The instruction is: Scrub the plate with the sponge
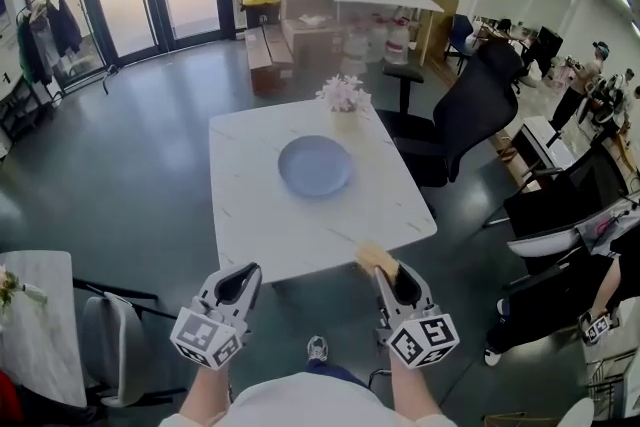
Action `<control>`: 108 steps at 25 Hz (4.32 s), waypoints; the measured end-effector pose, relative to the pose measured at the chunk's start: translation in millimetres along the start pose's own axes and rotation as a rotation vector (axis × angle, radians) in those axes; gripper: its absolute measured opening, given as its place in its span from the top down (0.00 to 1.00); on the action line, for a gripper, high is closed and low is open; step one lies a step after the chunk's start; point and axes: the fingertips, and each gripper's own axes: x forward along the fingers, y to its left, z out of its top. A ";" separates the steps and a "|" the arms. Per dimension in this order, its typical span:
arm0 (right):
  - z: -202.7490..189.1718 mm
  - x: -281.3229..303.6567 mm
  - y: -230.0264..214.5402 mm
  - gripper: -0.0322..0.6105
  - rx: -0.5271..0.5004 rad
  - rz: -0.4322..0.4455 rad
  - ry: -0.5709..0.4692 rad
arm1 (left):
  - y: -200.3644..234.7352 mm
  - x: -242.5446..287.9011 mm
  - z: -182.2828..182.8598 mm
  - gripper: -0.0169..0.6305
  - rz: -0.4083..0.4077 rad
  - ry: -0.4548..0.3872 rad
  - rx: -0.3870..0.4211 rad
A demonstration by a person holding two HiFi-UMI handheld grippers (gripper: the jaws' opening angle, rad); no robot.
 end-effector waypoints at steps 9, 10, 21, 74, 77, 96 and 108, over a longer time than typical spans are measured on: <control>1.3 54.7 -46.7 0.72 0.004 0.064 0.020 | 21.1 59.4 -6.9 0.91 0.060 0.003 -0.029; 0.8 59.7 -49.5 0.72 0.005 0.068 0.026 | 21.6 63.5 -8.8 0.91 0.060 0.007 -0.035; 2.9 111.0 -57.4 0.72 0.027 0.081 0.048 | 59.0 98.8 -6.1 0.91 0.061 0.033 -0.060; 13.2 337.6 -116.5 0.72 0.002 -0.009 0.121 | 248.3 293.0 -2.4 0.91 -0.034 0.098 -0.079; 7.8 339.4 -123.9 0.72 0.007 -0.011 0.132 | 249.0 303.6 -11.4 0.91 -0.037 0.116 -0.087; -9.7 347.2 -140.9 0.72 0.030 -0.005 0.176 | 268.3 344.2 -83.2 0.91 0.008 0.281 -0.274; -22.7 352.7 -139.5 0.72 0.037 0.016 0.212 | 279.3 353.2 -137.0 0.91 0.055 0.426 -0.359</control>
